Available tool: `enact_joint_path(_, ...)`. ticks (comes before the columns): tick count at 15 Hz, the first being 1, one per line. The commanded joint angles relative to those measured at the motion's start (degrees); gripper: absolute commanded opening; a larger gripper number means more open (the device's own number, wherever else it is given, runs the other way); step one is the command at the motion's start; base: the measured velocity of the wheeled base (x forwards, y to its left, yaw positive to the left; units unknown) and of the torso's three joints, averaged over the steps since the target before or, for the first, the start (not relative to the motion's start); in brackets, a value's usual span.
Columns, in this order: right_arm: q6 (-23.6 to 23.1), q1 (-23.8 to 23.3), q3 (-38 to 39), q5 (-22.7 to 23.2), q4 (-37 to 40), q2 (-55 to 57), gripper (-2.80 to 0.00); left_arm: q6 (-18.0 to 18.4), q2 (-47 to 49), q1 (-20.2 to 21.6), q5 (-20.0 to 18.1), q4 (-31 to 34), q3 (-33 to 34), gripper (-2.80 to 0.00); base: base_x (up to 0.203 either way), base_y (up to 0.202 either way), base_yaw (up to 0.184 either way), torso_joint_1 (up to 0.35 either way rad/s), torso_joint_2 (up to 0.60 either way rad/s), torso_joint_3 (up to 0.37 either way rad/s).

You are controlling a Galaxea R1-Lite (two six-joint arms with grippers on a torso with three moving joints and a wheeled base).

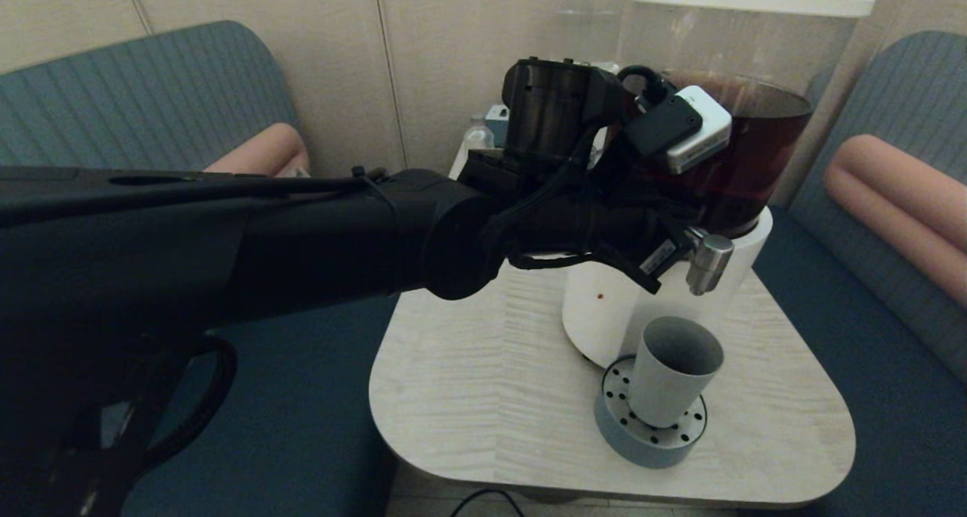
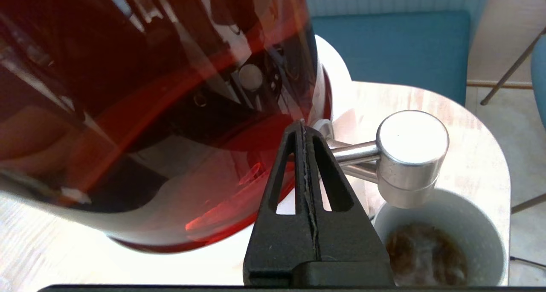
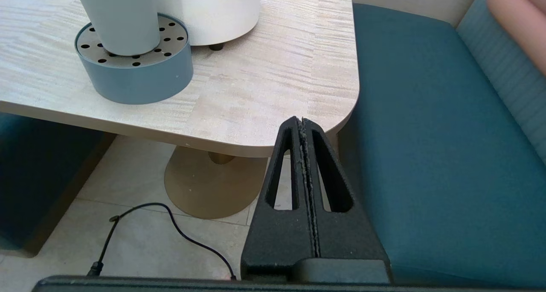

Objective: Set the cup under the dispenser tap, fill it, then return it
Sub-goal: Turn off the faucet

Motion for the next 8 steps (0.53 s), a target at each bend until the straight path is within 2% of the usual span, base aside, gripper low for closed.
enact_joint_path(1, -0.08, 0.04, 0.01, 0.02, -0.03, -0.11, -2.8, 0.09, 0.51, 0.08, -0.04, -0.56, 0.02, -2.8, 0.0, 0.0, 0.0, 0.0, 0.0, 0.0)
enact_joint_path(8, -0.08, -0.01, 0.01, 0.02, -0.02, -0.11, -2.8, 0.34, 1.57, 0.08, -0.04, -2.39, 0.37, -2.8, 0.0, 0.0, 0.0, 0.0, 0.0, 0.0)
